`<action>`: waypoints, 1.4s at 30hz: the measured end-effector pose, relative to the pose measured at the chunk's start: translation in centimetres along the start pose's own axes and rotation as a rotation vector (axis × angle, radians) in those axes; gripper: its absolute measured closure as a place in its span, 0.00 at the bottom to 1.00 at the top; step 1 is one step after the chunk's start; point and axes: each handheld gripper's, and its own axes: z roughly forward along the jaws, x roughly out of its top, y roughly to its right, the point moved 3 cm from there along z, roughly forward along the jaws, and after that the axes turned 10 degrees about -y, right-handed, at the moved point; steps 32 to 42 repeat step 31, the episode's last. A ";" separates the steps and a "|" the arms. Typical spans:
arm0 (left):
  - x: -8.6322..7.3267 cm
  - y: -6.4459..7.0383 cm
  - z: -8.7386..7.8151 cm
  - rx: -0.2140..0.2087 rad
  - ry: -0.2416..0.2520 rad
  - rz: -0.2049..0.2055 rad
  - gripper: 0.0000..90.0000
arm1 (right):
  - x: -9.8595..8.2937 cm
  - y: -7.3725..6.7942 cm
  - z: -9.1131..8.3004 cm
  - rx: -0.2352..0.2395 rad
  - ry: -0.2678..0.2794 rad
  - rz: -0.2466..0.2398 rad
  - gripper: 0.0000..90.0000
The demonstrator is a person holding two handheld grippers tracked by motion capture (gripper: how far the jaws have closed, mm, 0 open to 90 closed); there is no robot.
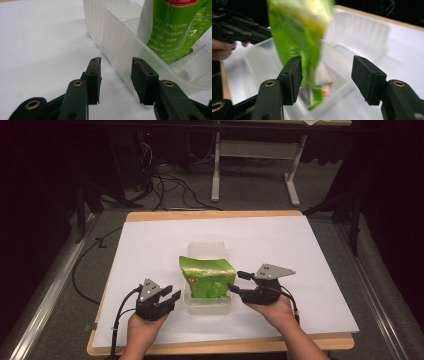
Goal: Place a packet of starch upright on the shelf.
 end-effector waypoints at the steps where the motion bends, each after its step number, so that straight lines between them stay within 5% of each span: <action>1: 0.0 0.0 0.0 0.000 0.000 0.000 0.66 | 0.0 0.0 0.0 0.000 0.000 0.000 0.46; 7: 0.1 -1.3 -0.7 0.081 -0.013 0.040 0.63 | -0.8 2.4 -2.1 -0.066 0.034 0.055 0.45; 12: 0.0 -2.8 -1.0 0.131 -0.033 0.039 0.60 | -2.8 3.6 -3.4 -0.153 0.006 0.085 0.44; 18: -0.5 -4.3 -1.6 0.098 -0.064 -0.009 0.54 | -4.6 5.4 -4.5 -0.264 -0.015 0.120 0.42; 24: -0.5 -4.3 -1.3 0.085 -0.072 -0.033 0.53 | -5.1 5.9 -3.5 -0.264 -0.061 0.144 0.42; 42: -0.3 -3.9 -1.5 0.092 -0.066 -0.042 0.56 | -5.2 6.3 -3.8 -0.264 -0.049 0.160 0.42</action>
